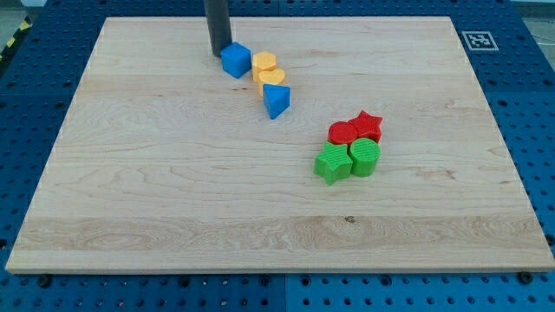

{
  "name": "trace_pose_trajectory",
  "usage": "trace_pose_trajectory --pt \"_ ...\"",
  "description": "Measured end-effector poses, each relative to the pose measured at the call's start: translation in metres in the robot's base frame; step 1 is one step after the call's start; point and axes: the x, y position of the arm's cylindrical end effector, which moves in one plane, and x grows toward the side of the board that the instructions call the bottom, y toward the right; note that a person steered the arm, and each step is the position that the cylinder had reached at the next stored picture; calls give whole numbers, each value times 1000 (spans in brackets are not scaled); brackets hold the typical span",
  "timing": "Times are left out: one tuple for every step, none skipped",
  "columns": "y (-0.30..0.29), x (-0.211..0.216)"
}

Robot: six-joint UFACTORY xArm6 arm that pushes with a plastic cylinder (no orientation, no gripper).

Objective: Push the blue triangle towards the blue cube

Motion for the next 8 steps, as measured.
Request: trace_pose_trajectory --pt "0 24" --pt "0 25" --pt "-26 20" --pt "-42 50" --pt "-24 104" --pt "40 127" --pt "101 128" --pt "143 122"
